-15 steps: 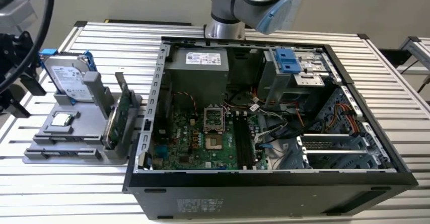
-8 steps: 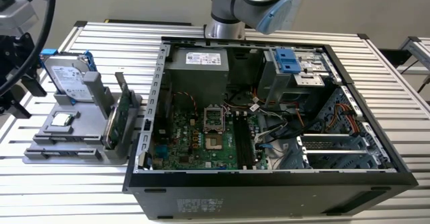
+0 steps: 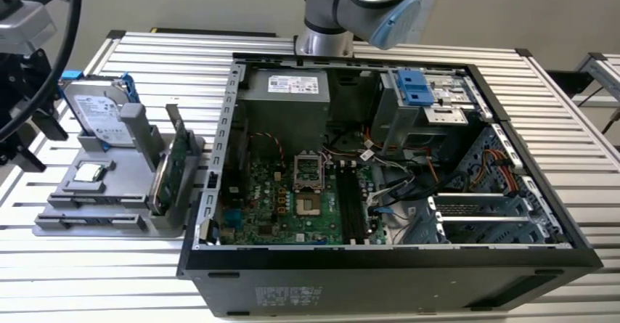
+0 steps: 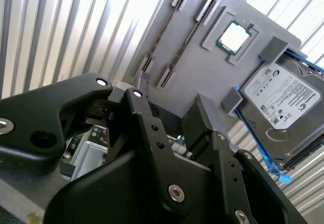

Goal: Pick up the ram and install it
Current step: 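Pick up the ram and move it above insertion slot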

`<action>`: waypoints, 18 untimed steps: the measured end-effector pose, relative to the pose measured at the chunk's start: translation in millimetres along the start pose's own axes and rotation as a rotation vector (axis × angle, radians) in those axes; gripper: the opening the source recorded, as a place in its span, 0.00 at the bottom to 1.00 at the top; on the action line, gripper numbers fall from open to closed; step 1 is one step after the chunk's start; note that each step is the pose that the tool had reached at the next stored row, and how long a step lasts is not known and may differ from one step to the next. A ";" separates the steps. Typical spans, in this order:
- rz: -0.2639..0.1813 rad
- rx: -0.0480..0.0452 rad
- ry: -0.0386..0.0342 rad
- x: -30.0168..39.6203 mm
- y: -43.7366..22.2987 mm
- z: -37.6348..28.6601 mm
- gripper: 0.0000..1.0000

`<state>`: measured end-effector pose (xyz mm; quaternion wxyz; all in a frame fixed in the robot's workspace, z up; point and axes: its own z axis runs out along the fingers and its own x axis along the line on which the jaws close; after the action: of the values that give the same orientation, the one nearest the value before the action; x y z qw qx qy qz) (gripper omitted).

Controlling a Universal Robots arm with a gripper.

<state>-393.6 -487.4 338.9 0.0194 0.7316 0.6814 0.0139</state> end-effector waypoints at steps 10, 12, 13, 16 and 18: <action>0.000 0.0000 -0.0001 0.0 -0.1 2.5 1.00; 0.000 0.0001 0.0000 0.0 -0.2 3.0 1.00; 0.000 0.0000 0.0000 0.0 -0.2 3.3 1.00; 0.000 0.0000 0.0000 0.0 -0.2 4.0 1.00; 0.000 0.0001 -0.0001 0.0 -0.2 4.5 1.00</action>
<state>-393.6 -487.4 334.3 0.0194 0.7315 0.6814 0.0138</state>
